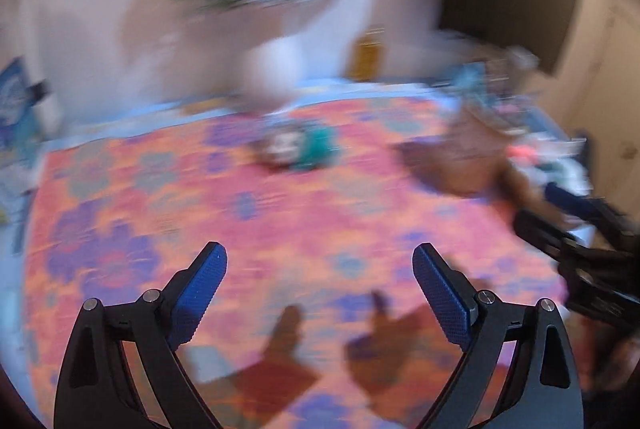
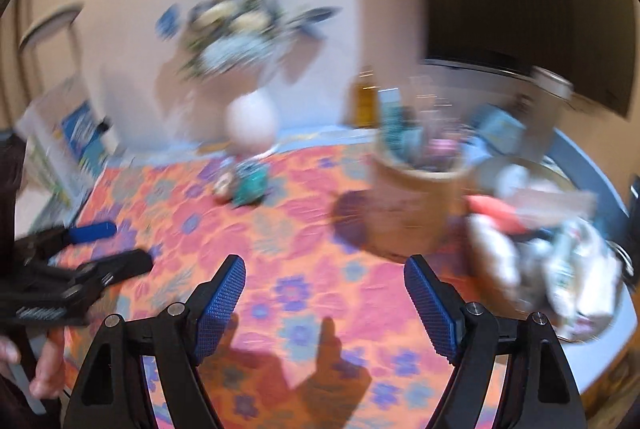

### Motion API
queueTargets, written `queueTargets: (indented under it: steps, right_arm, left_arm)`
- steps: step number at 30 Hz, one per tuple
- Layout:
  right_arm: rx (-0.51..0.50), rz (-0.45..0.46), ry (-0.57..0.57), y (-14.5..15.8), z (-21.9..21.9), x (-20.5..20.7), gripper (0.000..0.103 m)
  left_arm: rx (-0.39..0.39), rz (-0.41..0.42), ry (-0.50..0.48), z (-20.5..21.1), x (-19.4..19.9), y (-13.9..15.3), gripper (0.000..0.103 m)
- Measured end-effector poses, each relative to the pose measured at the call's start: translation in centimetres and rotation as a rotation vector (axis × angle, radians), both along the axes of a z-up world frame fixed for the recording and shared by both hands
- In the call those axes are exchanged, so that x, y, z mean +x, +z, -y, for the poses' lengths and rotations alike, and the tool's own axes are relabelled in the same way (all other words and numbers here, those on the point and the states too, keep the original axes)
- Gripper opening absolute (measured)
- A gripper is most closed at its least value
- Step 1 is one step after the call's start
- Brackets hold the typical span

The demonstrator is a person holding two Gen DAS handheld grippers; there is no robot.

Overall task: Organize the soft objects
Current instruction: 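Move both open grippers back over the table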

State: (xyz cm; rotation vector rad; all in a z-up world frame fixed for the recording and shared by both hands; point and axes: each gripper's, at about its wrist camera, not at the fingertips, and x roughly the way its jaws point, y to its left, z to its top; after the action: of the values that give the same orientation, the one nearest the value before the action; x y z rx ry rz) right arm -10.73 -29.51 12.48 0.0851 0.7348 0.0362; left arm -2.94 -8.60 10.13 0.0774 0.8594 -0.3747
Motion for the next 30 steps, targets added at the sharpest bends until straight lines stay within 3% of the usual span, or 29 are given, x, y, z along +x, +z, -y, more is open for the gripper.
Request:
queueTargets:
  steps: [4, 12, 14, 19, 22, 25, 30]
  right_arm:
    - [-0.037, -0.04, 0.091, -2.9, -4.0, 2.8, 0.08]
    - [-0.032, -0.076, 0.145, -7.8, -6.2, 5.7, 0.08]
    - [-0.014, -0.117, 0.136, -9.3, -6.0, 6.2, 0.08]
    - [-0.028, -0.136, 0.115, -9.6, -6.0, 6.5, 0.082]
    - [-0.07, -0.169, 0.124, -10.1, -6.7, 6.9, 0.09]
    - [-0.096, -0.198, 0.138, -10.6, -7.2, 7.4, 0.09]
    - [-0.078, -0.221, 0.115, -10.9, -6.7, 7.6, 0.101]
  left_arm:
    - [0.037, -0.017, 0.078, -2.6, 1.8, -2.8, 0.094]
    - [-0.002, 0.013, 0.162, -4.8, 3.6, -7.0, 0.094]
    - [0.02, -0.046, 0.193, -4.8, 4.2, -8.0, 0.094]
    - [0.022, -0.03, 0.199, -4.8, 4.0, -7.9, 0.094]
    - [0.039, -0.026, 0.192, -4.5, 3.9, -7.9, 0.094]
    - [0.041, -0.021, 0.188, -4.5, 3.7, -7.9, 0.094]
    - [0.028, -0.039, 0.177, -4.7, 4.0, -8.0, 0.094]
